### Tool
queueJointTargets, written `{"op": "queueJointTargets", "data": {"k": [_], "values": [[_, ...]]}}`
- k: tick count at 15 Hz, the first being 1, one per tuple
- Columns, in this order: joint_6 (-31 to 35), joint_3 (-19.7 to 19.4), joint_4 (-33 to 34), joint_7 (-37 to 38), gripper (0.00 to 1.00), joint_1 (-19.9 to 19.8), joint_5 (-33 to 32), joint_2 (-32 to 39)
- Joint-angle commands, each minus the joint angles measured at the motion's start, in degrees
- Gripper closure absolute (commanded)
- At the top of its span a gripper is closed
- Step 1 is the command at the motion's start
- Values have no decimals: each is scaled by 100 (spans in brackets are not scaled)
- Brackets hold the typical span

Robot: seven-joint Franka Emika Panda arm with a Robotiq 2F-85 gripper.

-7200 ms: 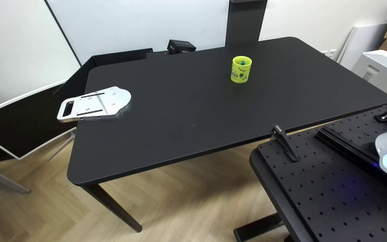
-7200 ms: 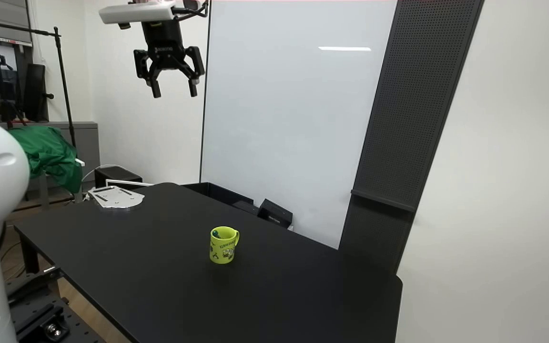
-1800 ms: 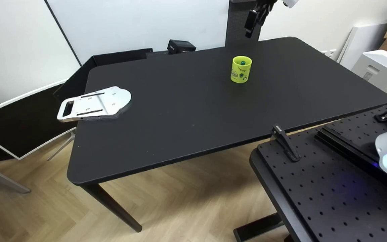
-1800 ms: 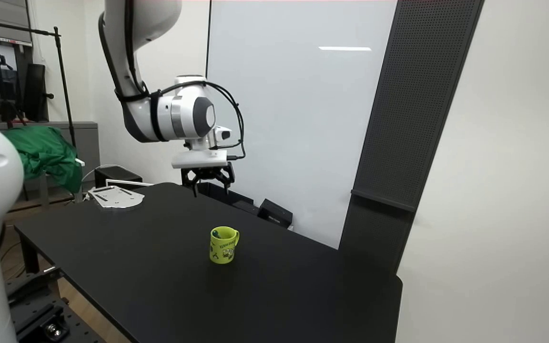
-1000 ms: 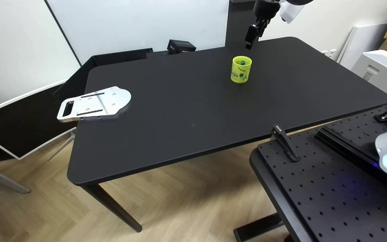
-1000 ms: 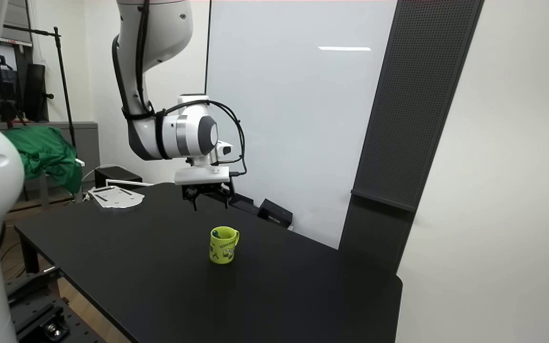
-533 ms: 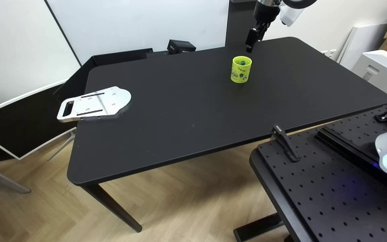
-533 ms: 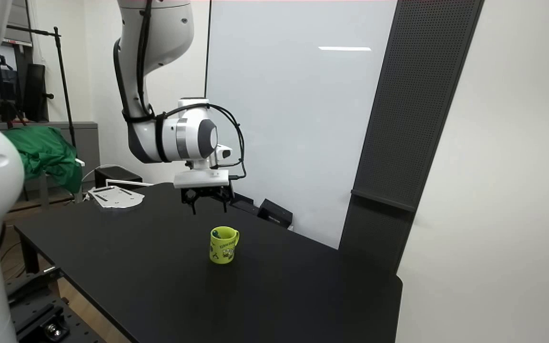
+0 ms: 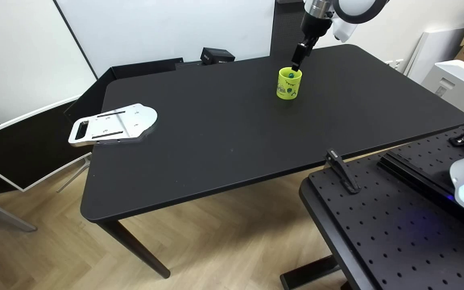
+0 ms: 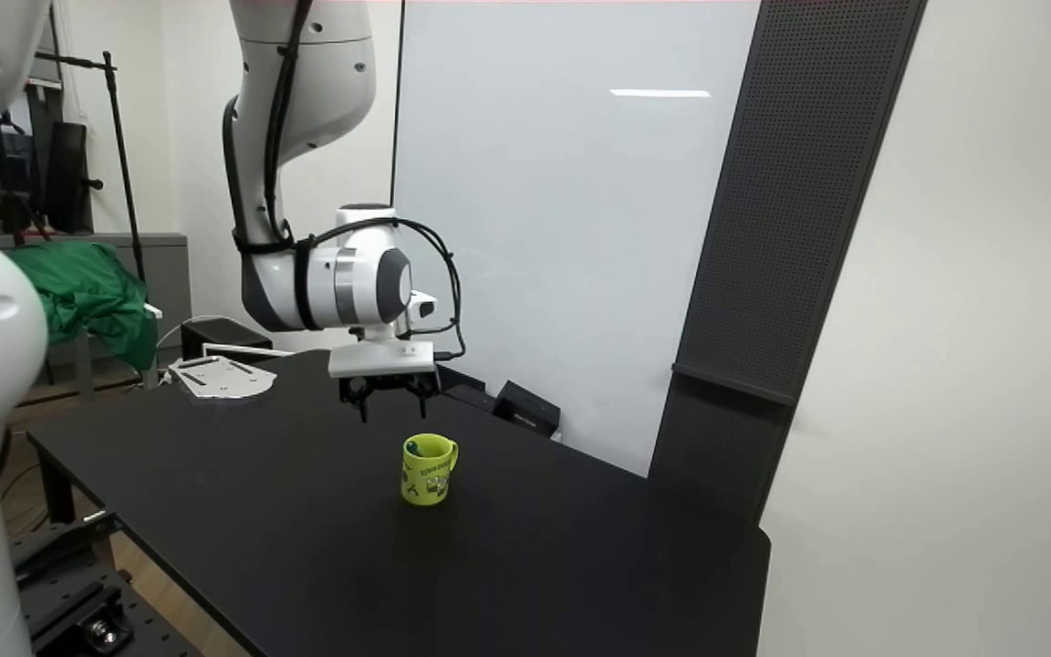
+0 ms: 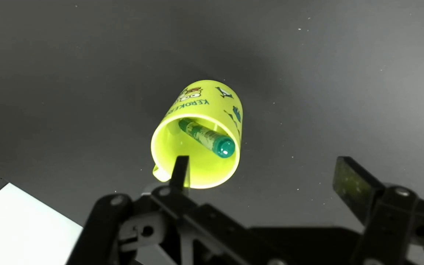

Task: Remove the marker from the mug cup

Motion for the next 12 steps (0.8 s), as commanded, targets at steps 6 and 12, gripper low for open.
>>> {"op": "queueJointTargets", "data": {"k": [6,12], "values": [[208,-516,130,-300,0,227,-644,469],[531,-947,293,-274,0,501,-1042,763]]}}
